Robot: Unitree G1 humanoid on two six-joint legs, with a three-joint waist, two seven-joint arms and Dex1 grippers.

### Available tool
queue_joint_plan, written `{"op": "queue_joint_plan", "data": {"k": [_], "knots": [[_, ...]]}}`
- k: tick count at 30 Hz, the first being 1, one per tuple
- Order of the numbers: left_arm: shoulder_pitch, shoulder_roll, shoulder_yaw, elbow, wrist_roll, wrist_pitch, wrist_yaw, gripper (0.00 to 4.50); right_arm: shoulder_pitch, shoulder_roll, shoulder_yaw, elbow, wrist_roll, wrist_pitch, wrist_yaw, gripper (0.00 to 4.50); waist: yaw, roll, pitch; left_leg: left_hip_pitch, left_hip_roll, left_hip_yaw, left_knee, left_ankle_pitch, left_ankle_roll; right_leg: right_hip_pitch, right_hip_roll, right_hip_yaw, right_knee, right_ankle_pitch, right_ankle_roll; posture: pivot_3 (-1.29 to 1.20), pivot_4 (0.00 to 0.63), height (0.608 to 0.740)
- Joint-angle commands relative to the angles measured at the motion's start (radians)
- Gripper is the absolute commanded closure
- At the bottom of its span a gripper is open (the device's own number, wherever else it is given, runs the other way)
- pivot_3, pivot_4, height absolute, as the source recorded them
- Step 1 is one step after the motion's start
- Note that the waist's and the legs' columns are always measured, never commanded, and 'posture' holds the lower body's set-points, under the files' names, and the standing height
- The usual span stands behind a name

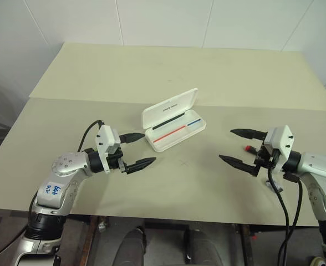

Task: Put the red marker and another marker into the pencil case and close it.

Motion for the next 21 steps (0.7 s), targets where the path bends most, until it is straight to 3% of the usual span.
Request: {"op": "queue_joint_plan", "data": {"k": [1, 9, 14, 21], "knots": [[0.035, 0.005, 0.009, -0.056, 0.017, 0.003, 0.028, 0.03, -0.035, 0.028, 0.032, -0.068, 0.028, 0.014, -0.011, 0.00, -0.001, 0.000, 0.000, 0.000, 0.000, 0.000, 0.000, 0.000, 0.000, 0.000, 0.000, 0.000, 0.000, 0.000, 0.000, 0.00, 0.150, 0.740], [-0.006, -0.038, -0.042, -0.062, 0.075, 0.094, 0.147, 0.03, -0.161, 0.122, 0.115, -0.088, 0.034, 0.029, -0.024, 0.00, 0.003, 0.000, 0.000, 0.000, 0.000, 0.000, 0.000, 0.000, 0.000, 0.000, 0.000, 0.000, 0.000, 0.001, 0.000, 0.00, 0.150, 0.740], [-0.067, -0.049, -0.077, 0.010, 0.122, 0.102, 0.152, 1.64, -0.175, 0.173, 0.151, -0.091, 0.020, 0.022, -0.046, 0.00, 0.004, 0.000, 0.000, -0.001, 0.000, 0.000, 0.000, 0.000, 0.000, -0.001, 0.000, 0.000, -0.001, 0.001, 0.001, 0.00, 0.150, 0.740], [-0.190, -0.085, -0.166, 0.071, 0.172, 0.145, 0.134, 1.64, -0.170, 0.220, 0.173, -0.101, 0.002, 0.011, -0.088, 0.00, 0.003, 0.000, 0.000, -0.002, 0.000, 0.000, 0.000, 0.000, 0.000, -0.002, 0.001, 0.000, 0.000, 0.001, 0.001, 0.00, 0.150, 0.740]]}}
